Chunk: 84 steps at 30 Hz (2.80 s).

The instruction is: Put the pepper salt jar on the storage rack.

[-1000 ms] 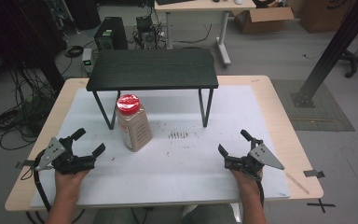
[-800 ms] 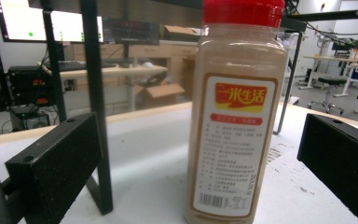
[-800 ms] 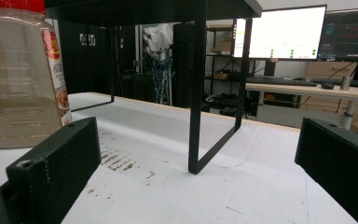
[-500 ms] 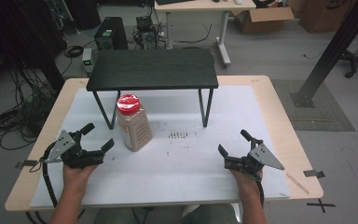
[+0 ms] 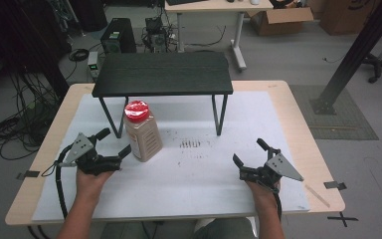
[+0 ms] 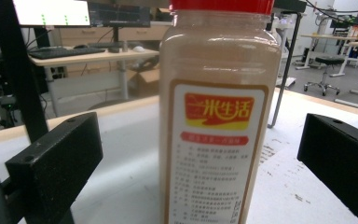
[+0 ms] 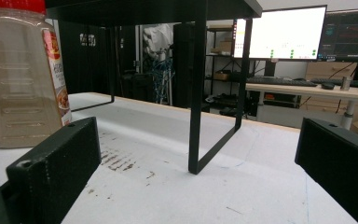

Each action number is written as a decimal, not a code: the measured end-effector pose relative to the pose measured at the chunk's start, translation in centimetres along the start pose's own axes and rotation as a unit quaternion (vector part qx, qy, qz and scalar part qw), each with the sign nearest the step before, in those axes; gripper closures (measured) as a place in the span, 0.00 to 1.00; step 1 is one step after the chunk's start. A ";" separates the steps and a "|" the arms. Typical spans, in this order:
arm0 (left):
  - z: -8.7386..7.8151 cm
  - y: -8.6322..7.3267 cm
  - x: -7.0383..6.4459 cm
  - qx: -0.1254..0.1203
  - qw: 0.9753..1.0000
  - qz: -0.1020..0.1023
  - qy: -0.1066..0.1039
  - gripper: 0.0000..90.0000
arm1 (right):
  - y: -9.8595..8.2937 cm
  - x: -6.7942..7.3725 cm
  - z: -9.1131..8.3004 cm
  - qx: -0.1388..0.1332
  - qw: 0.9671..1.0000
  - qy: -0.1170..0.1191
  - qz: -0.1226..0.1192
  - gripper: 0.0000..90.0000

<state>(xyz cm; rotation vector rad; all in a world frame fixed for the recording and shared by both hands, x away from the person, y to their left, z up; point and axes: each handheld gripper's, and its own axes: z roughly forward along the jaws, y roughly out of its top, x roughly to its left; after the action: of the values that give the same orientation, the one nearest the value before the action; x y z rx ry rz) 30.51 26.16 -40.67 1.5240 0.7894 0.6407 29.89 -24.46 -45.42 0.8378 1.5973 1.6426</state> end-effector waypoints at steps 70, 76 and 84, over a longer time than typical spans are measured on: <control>7.7 -0.1 -0.8 0.019 1.000 -0.020 -0.007 0.00 | 0.0 -0.1 0.0 0.002 1.000 0.000 0.005 0.00; 7.8 -0.1 -0.6 0.015 1.000 -0.027 -0.005 0.00 | 0.0 -0.1 0.1 0.004 1.000 0.001 0.006 0.00; 8.0 -0.3 -0.7 0.018 1.000 -0.023 -0.008 0.04 | 0.0 -0.1 0.1 0.004 1.000 0.001 0.006 0.00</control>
<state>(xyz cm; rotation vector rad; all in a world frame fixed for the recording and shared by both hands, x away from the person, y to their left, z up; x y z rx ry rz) 36.36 20.71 -41.81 1.5366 0.8266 0.5826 30.02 -24.50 -45.40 0.8514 1.6038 1.6459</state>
